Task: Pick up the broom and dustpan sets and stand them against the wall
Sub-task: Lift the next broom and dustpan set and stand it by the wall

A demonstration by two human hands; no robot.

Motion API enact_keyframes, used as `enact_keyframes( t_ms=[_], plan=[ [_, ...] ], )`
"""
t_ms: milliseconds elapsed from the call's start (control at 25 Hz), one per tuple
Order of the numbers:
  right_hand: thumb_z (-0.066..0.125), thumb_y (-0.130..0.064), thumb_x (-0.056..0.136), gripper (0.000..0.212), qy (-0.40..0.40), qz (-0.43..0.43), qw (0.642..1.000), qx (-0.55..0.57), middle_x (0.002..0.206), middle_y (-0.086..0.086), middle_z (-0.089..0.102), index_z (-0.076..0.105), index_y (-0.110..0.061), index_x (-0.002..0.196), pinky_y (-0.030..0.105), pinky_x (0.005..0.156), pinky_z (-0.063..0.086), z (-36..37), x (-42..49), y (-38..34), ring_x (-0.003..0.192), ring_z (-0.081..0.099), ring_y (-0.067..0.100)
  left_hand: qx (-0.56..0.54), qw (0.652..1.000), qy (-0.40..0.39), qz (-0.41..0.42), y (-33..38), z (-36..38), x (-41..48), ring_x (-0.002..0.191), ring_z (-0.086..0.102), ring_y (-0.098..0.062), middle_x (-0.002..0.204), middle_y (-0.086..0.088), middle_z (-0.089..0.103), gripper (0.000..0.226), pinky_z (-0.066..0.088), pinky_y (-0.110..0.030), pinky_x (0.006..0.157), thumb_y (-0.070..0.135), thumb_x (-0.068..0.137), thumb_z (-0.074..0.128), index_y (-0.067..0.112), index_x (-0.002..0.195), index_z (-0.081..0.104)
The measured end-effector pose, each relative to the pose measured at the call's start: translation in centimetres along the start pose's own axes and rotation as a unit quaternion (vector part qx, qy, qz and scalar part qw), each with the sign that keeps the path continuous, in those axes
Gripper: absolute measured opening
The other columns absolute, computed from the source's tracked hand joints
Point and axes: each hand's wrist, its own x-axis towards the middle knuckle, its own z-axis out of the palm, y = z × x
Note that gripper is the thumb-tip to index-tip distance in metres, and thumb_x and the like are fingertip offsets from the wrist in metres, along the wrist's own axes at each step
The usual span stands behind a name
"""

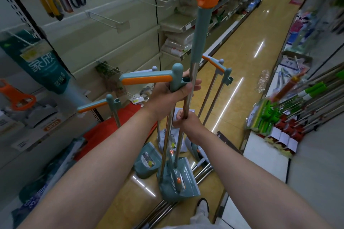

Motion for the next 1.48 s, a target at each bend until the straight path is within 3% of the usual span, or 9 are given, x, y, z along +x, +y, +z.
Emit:
enact_keyframes(
  t_ms=[200,360,520,640,760,920,1120,1280,1480],
  plan=[
    [0.068,0.016,0.076,0.037,-0.062,-0.008,0.998,0.03,0.077,0.001,0.056,0.054,-0.014,0.092,0.035,0.078,0.058,-0.1,-1.1,-0.9,0.074,0.059,0.014,0.052,0.999,0.009,0.01,0.7,-0.2,0.0,0.099,0.072,-0.028,0.103,-0.007,0.075,0.029,0.058,-0.047,0.09,0.011,0.098,0.061,0.002,0.125,0.059],
    [0.085,-0.01,0.076,0.064,-0.004,-0.11,0.994,0.013,0.091,-0.003,0.058,0.045,-0.03,0.123,0.027,0.079,0.054,1.4,-2.4,-1.0,0.088,0.06,0.009,0.049,0.999,-0.007,-0.012,1.3,-0.9,-0.1,0.095,0.067,-0.025,0.098,-0.002,0.071,0.024,0.056,-0.046,0.093,0.019,0.098,0.062,0.019,0.122,0.067],
    [0.087,-0.034,0.075,0.073,0.07,-0.143,0.986,-0.051,0.096,-0.006,0.052,0.029,-0.038,0.12,0.026,0.075,0.045,3.3,-2.7,-0.6,0.087,0.055,0.005,0.103,0.994,0.023,-0.02,2.2,-0.5,-0.4,0.083,0.07,-0.013,0.08,0.006,0.071,0.021,0.061,-0.04,0.08,0.019,0.093,0.069,0.04,0.094,0.071],
    [0.082,-0.032,0.081,0.069,0.093,-0.155,0.981,-0.075,0.105,-0.015,0.056,0.025,-0.037,0.12,0.031,0.079,0.049,3.8,-2.7,-1.6,0.093,0.057,-0.003,0.148,0.986,0.077,0.002,2.9,0.1,-0.3,0.075,0.07,-0.004,0.074,0.011,0.071,0.016,0.057,-0.022,0.068,0.02,0.091,0.071,0.035,0.09,0.068],
    [0.078,-0.026,0.085,0.064,0.089,-0.168,0.979,-0.069,0.117,-0.016,0.055,0.028,-0.035,0.123,0.036,0.084,0.053,3.6,-2.5,-2.6,0.099,0.059,-0.003,0.136,0.984,0.114,0.021,3.5,0.1,0.0,0.072,0.069,-0.009,0.071,0.007,0.07,0.01,0.059,-0.027,0.07,0.021,0.091,0.072,0.03,0.089,0.069],
    [0.071,-0.015,0.088,0.049,0.103,-0.183,0.975,-0.067,0.088,-0.019,0.052,0.031,-0.03,0.113,0.028,0.068,0.045,4.2,-2.5,-3.2,0.076,0.056,-0.007,0.148,0.979,0.124,0.066,3.5,0.5,0.2,0.073,0.065,-0.011,0.076,0.007,0.067,0.01,0.058,-0.032,0.07,0.02,0.09,0.073,0.028,0.087,0.068],
    [0.068,-0.029,0.093,0.031,0.019,-0.181,0.982,-0.047,0.097,-0.021,0.063,0.049,-0.035,0.116,0.031,0.082,0.05,2.4,-2.6,-3.6,0.093,0.063,0.001,0.123,0.986,0.089,0.07,4.0,-0.6,0.5,0.069,0.062,-0.015,0.071,0.008,0.064,0.012,0.054,-0.034,0.069,0.015,0.092,0.07,0.026,0.088,0.067],
    [0.054,-0.018,0.102,0.031,-0.055,-0.205,0.955,-0.206,0.118,-0.011,0.067,0.053,-0.021,0.132,0.036,0.098,0.052,-0.7,-2.0,-2.8,0.113,0.064,0.014,0.11,0.988,0.051,0.097,4.5,-1.3,0.8,0.07,0.061,-0.017,0.072,0.007,0.064,0.009,0.053,-0.034,0.069,0.01,0.093,0.067,0.018,0.092,0.065],
    [0.047,-0.032,0.1,0.021,0.005,-0.226,0.927,-0.298,0.1,0.009,0.073,0.051,-0.022,0.118,0.052,0.076,0.057,-0.3,-1.7,-1.4,0.09,0.07,0.032,0.095,0.987,0.08,0.098,3.5,-0.7,0.5,0.072,0.066,-0.014,0.076,0.007,0.067,0.01,0.055,-0.029,0.072,0.007,0.092,0.068,0.016,0.094,0.065]
  ],
)
